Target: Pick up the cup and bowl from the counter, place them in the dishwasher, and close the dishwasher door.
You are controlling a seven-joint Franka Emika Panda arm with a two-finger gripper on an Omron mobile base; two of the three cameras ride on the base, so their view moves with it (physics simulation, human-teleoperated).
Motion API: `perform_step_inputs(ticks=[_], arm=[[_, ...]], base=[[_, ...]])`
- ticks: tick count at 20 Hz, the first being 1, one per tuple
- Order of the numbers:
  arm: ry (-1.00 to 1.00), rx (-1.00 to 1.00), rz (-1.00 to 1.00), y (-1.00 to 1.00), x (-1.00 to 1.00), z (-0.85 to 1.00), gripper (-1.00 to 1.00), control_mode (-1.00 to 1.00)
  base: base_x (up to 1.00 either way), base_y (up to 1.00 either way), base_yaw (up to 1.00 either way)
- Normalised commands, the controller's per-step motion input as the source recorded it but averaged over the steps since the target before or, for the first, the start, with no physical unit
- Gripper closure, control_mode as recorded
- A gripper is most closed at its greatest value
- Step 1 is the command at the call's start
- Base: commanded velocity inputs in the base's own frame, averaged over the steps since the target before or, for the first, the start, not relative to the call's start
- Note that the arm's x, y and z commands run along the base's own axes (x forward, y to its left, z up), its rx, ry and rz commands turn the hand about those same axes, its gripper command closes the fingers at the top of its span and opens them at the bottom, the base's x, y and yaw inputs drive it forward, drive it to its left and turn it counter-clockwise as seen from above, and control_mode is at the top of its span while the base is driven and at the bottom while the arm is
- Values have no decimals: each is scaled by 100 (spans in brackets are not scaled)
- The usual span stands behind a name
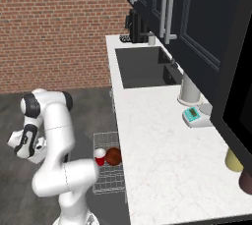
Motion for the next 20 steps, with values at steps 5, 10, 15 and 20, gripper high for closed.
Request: perform_step_inputs(ticks=[5,10,15,20], arm=[[0,-7,0,-10,38,-41,-100,-100],[0,-10,0,0,36,-54,-100,-100],[0,-12,0,-1,35,-64,-100,-100],[0,-14,0,17,35,-72,-100,-100]], base=[[0,0,0],[0,0,0],[0,0,0],[0,0,0]])
